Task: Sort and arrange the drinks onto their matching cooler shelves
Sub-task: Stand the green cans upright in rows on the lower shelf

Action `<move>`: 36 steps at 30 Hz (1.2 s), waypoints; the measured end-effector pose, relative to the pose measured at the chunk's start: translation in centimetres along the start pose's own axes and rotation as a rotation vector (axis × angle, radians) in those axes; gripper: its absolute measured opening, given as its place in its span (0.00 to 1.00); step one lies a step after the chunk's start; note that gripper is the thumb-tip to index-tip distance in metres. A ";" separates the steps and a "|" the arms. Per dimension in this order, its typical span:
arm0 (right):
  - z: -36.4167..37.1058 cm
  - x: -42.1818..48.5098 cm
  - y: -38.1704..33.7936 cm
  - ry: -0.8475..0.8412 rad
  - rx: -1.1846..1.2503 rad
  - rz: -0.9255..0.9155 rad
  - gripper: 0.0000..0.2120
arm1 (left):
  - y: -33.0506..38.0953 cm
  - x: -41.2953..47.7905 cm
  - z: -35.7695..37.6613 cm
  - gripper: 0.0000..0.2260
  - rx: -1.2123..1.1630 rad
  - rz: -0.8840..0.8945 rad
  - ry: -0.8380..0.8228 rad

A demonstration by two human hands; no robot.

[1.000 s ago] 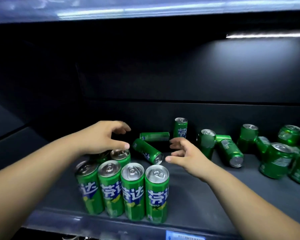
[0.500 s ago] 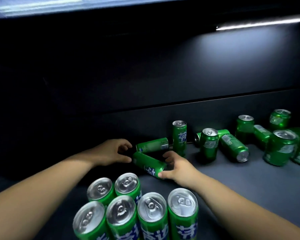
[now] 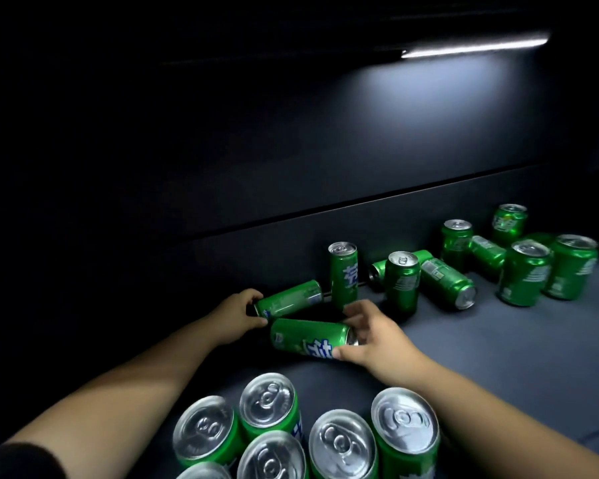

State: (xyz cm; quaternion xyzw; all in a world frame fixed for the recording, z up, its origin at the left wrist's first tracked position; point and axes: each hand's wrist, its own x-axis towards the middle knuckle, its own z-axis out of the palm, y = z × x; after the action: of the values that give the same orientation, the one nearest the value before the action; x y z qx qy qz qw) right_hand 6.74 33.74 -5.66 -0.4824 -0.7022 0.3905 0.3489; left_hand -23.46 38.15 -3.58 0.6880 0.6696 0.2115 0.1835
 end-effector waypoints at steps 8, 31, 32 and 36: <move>-3.0 -1.5 -1.1 0.151 0.077 -0.019 0.25 | 0.4 0.7 1.1 0.19 -0.091 0.008 0.029; -6.0 1.5 -6.2 -0.097 0.043 -0.117 0.28 | 12.4 -6.2 -4.8 0.24 0.336 0.144 0.059; -6.1 1.3 -6.2 -0.096 0.021 -0.117 0.27 | 12.6 -6.3 -4.9 0.23 0.353 0.167 0.038; -6.6 1.0 -6.2 -0.120 -0.064 -0.130 0.26 | 13.0 -6.6 -5.6 0.28 0.269 0.297 -0.199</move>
State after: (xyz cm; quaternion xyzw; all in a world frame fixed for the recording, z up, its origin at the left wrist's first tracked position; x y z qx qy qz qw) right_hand 9.61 34.65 2.93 -0.4224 -0.7638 0.3727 0.3151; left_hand -15.58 30.92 7.86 0.8149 0.5615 0.0761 0.1223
